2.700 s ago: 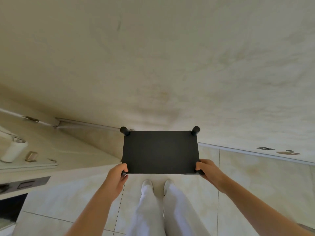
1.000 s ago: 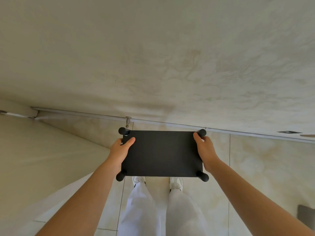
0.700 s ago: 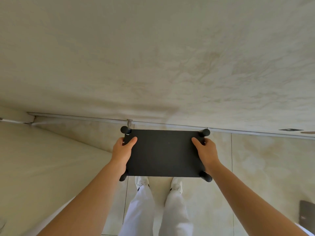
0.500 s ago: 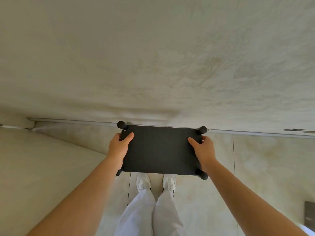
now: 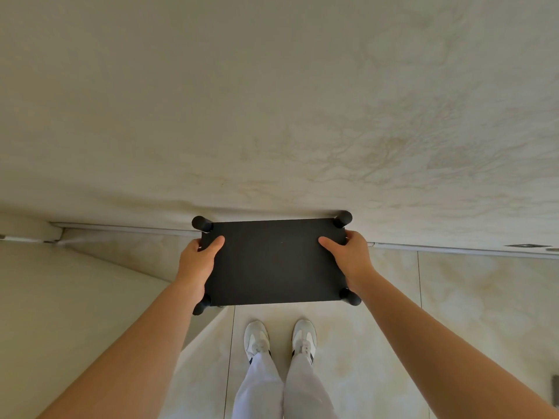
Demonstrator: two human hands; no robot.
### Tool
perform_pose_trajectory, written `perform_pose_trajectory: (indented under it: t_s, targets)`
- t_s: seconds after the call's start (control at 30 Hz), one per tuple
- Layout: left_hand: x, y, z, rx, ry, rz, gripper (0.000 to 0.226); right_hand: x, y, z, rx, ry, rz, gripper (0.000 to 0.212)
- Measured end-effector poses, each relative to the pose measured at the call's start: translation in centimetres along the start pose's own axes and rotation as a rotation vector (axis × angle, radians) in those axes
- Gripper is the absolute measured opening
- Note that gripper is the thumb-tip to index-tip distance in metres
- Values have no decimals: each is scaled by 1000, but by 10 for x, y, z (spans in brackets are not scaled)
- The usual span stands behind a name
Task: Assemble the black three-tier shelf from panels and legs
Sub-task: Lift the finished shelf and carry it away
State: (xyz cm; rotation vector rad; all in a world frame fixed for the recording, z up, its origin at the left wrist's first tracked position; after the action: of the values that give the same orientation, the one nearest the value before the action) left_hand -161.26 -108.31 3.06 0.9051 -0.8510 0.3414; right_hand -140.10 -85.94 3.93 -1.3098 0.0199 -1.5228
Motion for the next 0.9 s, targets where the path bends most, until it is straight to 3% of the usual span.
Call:
perform_pose_trajectory:
  t_s: [0.9]
  targets:
    - [-12,13,-5,-14,-14,-54,20,-10,9,-1,-66,65,-23,48]
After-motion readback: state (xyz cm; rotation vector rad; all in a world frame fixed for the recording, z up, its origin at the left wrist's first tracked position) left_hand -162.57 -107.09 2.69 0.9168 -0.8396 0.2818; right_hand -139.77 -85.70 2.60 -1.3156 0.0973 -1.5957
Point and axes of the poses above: each hand's wrist, its own x-axis away from the middle knuckle, its own z-axis out of the back of the hand, y = z × x, the point moved 4 cm from there along -x, towards the middle knuckle, and after that the axes turned 2 degrees about y, right-handed, at the moved point
